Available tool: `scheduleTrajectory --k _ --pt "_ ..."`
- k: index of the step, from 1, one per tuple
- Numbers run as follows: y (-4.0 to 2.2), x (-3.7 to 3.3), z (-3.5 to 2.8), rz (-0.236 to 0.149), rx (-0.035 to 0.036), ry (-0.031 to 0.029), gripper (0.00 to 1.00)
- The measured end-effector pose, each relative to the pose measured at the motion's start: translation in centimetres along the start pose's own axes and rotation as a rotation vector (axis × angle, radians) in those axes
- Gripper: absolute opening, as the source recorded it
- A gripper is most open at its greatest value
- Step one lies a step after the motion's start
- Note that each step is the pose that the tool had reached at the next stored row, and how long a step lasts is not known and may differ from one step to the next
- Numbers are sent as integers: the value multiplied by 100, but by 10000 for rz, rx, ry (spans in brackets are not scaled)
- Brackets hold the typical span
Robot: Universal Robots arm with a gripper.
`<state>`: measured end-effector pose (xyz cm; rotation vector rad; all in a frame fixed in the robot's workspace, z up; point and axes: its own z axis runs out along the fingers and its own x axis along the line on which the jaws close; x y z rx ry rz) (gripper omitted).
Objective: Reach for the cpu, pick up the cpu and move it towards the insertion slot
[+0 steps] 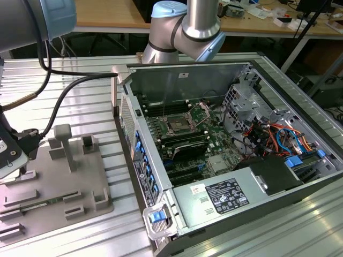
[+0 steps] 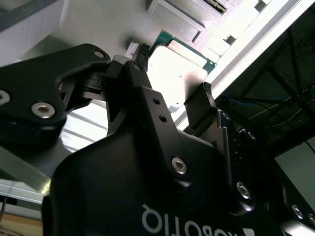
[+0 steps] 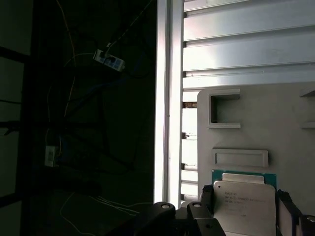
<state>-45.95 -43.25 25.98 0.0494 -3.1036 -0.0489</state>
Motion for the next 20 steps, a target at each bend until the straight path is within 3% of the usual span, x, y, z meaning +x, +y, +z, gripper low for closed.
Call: scheduleTrajectory --k 20 --pt "2 2 -56 0 0 1 55"
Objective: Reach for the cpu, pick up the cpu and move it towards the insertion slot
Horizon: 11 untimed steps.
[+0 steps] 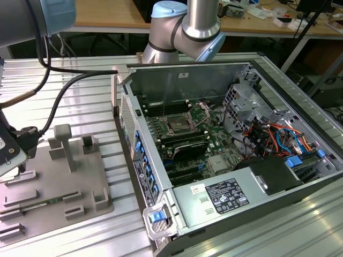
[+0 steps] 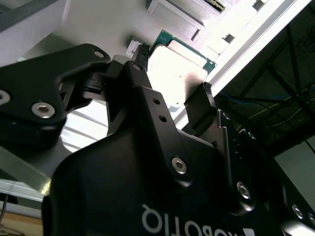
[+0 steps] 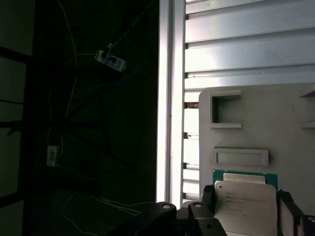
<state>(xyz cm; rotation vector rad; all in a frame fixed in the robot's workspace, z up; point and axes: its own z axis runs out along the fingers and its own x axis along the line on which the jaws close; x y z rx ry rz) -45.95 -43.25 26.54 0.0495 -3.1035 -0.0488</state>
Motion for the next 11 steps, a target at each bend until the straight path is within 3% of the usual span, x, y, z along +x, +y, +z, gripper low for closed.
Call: scheduleTrajectory --k 11 --pt "3 3 -80 0 0 0 55"
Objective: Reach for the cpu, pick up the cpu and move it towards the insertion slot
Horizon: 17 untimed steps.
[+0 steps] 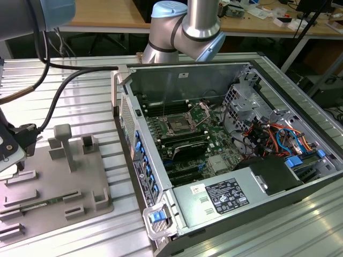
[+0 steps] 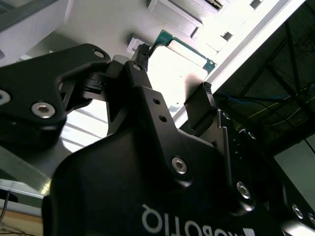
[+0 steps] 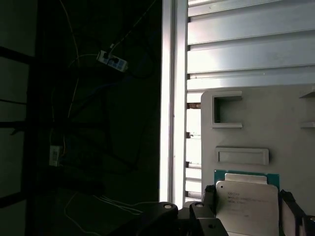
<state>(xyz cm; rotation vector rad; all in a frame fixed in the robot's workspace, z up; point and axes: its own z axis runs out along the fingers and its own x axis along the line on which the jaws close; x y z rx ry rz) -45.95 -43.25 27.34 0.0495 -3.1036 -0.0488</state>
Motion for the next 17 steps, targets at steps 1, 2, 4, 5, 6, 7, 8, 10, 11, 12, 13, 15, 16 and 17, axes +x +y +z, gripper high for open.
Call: scheduleTrajectory --k 1,2,4,5,6,7,8,10,11,12,13,15,16,17 --pt "0 0 -6 0 0 0 55" --pt "0 0 -13 0 0 0 55" --pt "1 1 -32 0 0 0 55" --pt "1 2 -41 0 0 0 55" --pt "1 2 -47 0 0 -1 55" --pt "2 2 -51 0 -1 -1 55" --pt "2 2 -57 0 0 0 55" --pt "2 2 -67 0 -1 -1 55" --pt "2 2 -70 0 -2 -2 55" --pt "2 3 -76 0 -1 0 55" --pt "2 3 -84 0 0 0 55" --pt "3 4 -102 0 -1 -1 55" --pt "3 4 -108 0 -1 0 55" --pt "3 4 -113 0 -1 0 55"
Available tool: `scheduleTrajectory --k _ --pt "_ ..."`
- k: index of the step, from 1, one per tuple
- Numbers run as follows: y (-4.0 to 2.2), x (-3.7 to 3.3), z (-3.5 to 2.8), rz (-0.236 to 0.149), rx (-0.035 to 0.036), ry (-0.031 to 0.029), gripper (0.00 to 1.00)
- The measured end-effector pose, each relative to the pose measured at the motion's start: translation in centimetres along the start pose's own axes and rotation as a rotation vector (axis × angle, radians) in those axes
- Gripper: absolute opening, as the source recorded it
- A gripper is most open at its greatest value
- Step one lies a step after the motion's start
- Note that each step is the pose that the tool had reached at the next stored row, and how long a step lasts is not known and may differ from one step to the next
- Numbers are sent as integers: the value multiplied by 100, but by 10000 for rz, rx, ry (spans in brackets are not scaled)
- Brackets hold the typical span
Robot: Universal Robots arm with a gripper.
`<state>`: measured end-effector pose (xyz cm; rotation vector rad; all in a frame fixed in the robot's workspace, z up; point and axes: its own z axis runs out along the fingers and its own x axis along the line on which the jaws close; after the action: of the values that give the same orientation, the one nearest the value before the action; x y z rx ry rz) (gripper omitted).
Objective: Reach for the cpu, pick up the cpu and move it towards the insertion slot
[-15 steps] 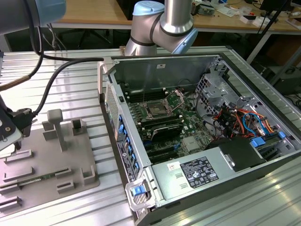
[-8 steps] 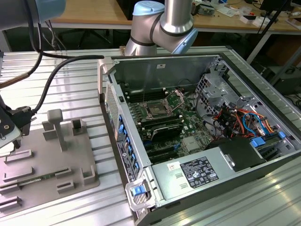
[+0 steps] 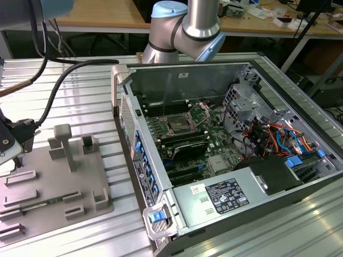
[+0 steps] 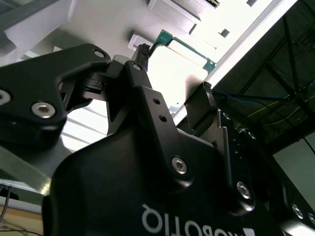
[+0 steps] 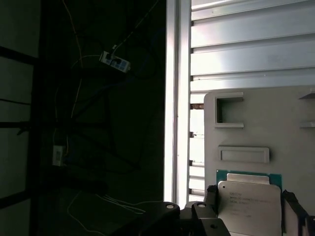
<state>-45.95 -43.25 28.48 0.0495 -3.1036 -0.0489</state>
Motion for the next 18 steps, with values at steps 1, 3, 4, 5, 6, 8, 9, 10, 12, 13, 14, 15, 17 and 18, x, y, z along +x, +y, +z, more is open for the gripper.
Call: scheduleTrajectory --k 1,3,4,5,6,8,9,10,12,13,14,15,17,18 --pt "0 0 -6 0 0 0 55" --pt "1 0 -16 0 -1 0 55" --pt "1 1 -21 0 0 0 55" --pt "1 1 -26 0 0 -1 55" --pt "1 1 -32 0 0 1 55" --pt "1 2 -46 0 0 0 55" --pt "2 2 -52 0 0 0 55" --pt "2 2 -58 0 0 0 55" --pt "2 3 -72 0 0 0 55" --pt "3 3 -78 0 0 0 55" --pt "3 3 -88 0 0 0 55" --pt "3 3 -94 0 0 0 55" --pt "3 3 -97 0 -1 -2 55" --pt "3 3 -98 -1 -1 -2 55"
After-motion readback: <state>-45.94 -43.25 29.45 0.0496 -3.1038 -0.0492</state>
